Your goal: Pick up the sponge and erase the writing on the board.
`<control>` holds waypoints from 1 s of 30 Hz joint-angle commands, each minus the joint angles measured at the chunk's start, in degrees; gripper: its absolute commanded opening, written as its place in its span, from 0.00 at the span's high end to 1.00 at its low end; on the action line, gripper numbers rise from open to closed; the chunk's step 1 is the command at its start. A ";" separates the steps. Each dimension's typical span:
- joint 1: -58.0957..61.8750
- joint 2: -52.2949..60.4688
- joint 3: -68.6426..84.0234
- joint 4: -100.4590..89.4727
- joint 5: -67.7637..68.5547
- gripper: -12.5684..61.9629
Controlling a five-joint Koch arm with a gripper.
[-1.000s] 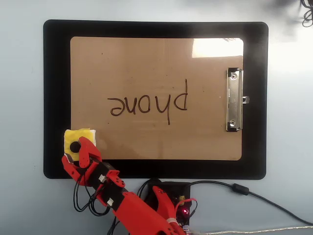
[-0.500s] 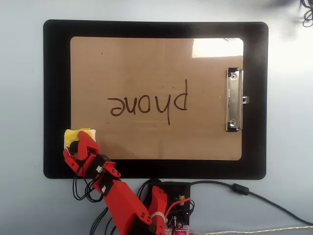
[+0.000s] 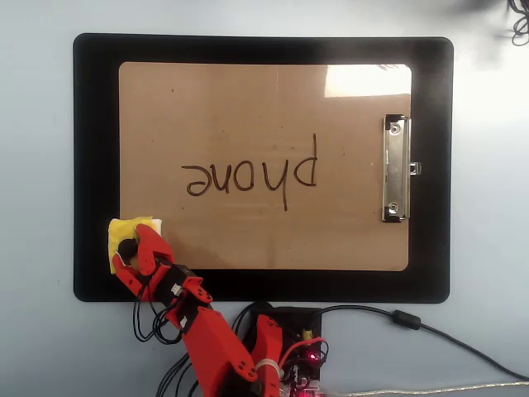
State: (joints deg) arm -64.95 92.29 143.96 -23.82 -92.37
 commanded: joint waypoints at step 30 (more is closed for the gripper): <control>77.34 23.64 -28.83 61.88 17.31 0.94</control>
State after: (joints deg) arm 9.67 119.53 118.74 42.28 -78.84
